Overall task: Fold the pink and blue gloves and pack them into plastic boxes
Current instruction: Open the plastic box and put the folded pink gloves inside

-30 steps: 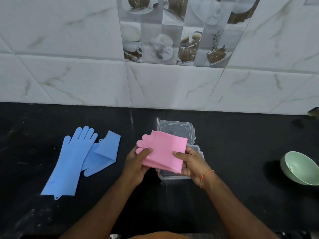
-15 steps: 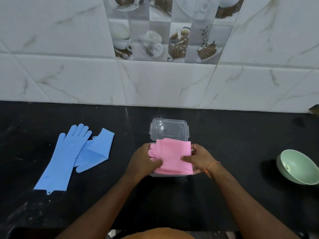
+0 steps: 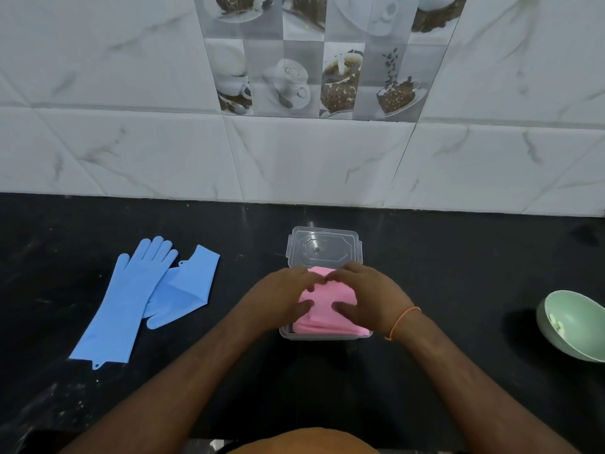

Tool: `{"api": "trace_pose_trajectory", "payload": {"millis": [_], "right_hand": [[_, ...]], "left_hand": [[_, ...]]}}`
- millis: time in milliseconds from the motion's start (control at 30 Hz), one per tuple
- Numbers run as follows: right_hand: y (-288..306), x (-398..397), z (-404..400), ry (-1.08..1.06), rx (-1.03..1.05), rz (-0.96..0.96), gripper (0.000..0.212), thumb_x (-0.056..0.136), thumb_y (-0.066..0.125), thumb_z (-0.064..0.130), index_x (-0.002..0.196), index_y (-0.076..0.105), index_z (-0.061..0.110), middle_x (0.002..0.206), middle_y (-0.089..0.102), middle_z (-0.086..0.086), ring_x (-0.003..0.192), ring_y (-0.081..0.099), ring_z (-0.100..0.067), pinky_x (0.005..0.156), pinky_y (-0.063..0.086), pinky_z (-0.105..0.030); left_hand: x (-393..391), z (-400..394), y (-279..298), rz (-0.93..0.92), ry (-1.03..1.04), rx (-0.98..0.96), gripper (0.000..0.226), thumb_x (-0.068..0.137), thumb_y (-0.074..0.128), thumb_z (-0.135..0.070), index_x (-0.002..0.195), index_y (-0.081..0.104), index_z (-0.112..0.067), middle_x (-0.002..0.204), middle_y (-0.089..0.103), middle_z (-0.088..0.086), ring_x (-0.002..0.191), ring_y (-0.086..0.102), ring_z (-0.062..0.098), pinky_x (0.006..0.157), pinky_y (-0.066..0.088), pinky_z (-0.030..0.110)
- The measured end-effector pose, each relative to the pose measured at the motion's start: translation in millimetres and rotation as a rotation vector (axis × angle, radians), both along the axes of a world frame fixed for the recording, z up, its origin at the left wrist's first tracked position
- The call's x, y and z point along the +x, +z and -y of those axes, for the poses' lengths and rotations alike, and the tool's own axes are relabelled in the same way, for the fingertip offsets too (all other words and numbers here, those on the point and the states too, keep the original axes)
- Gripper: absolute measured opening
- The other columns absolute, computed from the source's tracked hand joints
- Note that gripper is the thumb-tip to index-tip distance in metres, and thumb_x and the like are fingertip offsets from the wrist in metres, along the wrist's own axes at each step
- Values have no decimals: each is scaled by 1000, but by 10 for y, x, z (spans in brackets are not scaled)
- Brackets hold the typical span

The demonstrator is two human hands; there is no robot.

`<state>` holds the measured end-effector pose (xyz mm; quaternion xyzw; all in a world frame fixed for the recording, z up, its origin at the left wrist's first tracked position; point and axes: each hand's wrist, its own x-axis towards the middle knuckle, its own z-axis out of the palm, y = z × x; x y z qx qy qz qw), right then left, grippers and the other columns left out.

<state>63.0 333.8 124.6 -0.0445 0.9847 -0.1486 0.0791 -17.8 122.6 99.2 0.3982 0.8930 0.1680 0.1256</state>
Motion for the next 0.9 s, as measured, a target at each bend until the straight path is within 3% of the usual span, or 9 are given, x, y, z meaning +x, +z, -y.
{"api": "trace_pose_trajectory", "payload": {"millis": [133,400,733,900], "right_hand": [[-134,-115,-13,95,113,201,70,86,76,39,150,48,40,146,52,8,129,54,-21,107,48,-36],[-407,-266,-21,184,207,227,73,84,79,40,150,49,37,141,53,2,126,54,-26,103,51,-41],[-789,-407,55,233,275,282,73,80,84,30,145,52,19,138,48,-11,121,53,-38,103,50,-47],[-858,-459,117,243,317,302,77,78,86,26,144,49,13,139,48,-16,117,54,-43,101,48,-49]], "left_hand": [[-106,-144,-106,11,-123,-215,63,93,76,-30,152,54,-28,145,61,1,129,59,23,108,50,41],[-167,-263,-487,9,-124,-348,53,92,76,-30,141,58,-19,137,63,7,124,62,28,100,55,43],[-165,-355,-783,18,-70,-376,49,89,81,-22,134,62,-13,134,62,10,118,65,28,99,58,48],[-179,-376,-850,-1,-79,-397,31,96,65,-14,127,64,-11,129,61,12,115,64,29,95,59,48]]}}
